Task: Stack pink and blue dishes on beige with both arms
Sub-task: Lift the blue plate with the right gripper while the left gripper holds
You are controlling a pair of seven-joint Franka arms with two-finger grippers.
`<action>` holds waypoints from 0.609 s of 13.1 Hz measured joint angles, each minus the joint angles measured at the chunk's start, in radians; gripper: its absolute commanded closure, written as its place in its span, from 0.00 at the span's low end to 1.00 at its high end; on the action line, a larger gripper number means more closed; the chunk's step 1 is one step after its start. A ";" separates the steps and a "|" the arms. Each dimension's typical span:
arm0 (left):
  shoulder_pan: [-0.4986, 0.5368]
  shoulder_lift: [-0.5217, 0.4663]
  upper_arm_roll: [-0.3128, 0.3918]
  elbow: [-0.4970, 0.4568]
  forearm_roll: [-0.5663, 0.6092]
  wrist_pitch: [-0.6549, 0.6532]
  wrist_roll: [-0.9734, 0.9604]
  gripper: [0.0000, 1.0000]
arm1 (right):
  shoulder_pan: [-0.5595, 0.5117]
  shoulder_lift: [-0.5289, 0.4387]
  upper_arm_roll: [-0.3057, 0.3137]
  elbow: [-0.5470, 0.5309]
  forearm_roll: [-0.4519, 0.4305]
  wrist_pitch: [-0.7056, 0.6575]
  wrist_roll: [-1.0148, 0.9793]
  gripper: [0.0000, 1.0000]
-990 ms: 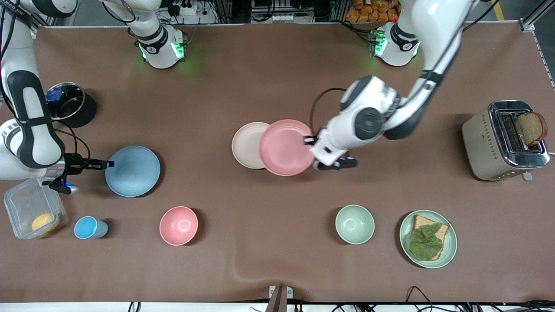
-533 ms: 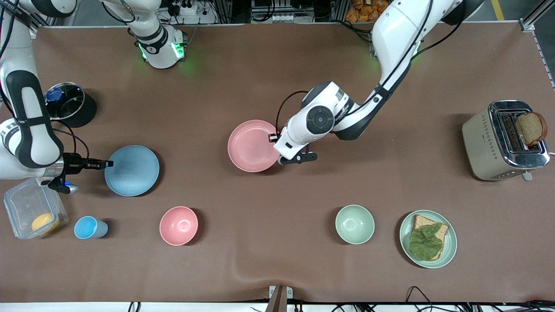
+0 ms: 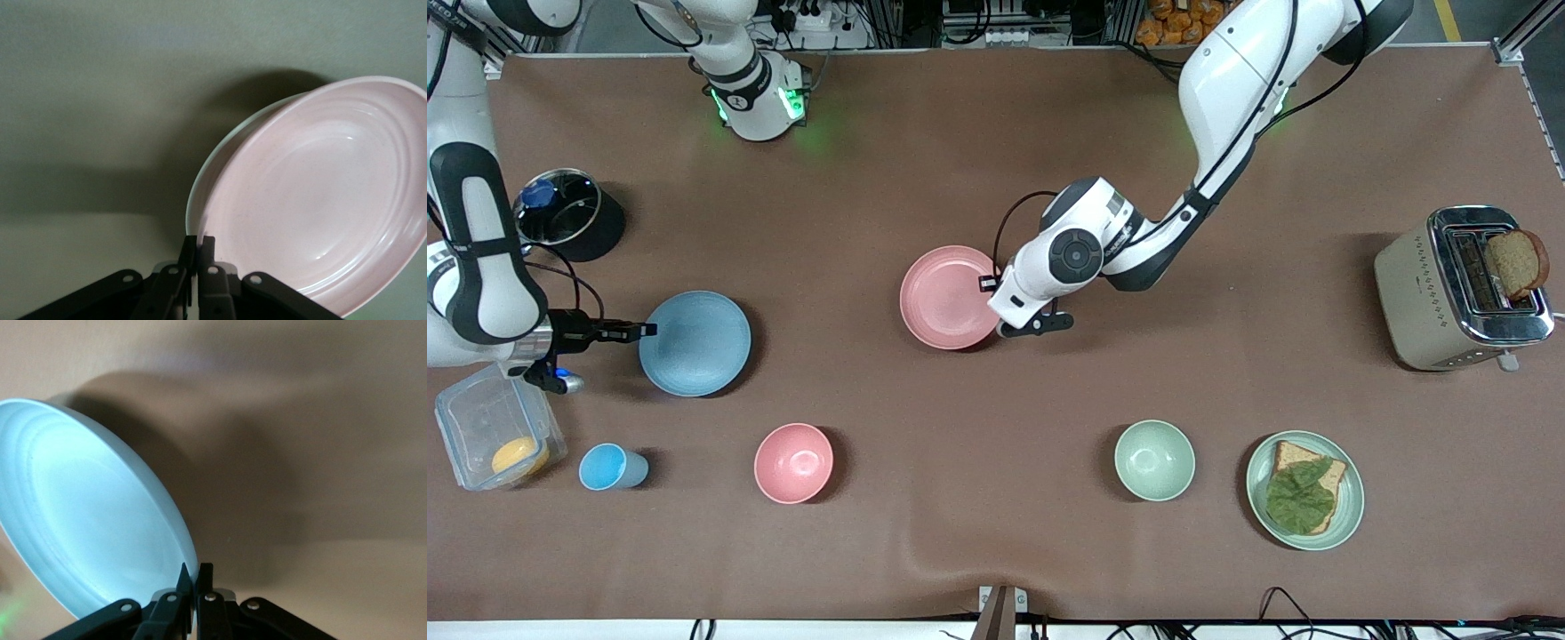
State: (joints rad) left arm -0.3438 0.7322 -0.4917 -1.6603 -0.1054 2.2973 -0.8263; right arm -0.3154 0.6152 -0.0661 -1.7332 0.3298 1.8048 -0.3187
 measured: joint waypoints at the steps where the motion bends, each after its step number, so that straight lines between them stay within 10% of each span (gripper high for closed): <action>1: -0.002 0.001 0.000 -0.005 0.000 0.003 0.000 1.00 | 0.000 0.000 0.000 0.015 0.000 -0.041 0.000 1.00; 8: -0.011 0.003 0.000 -0.019 0.000 0.042 0.000 1.00 | -0.008 -0.020 0.008 0.060 0.050 -0.218 -0.062 1.00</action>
State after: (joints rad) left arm -0.3547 0.7353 -0.4917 -1.6793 -0.1054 2.3395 -0.8263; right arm -0.3233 0.5948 -0.0586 -1.6736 0.3795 1.5867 -0.3807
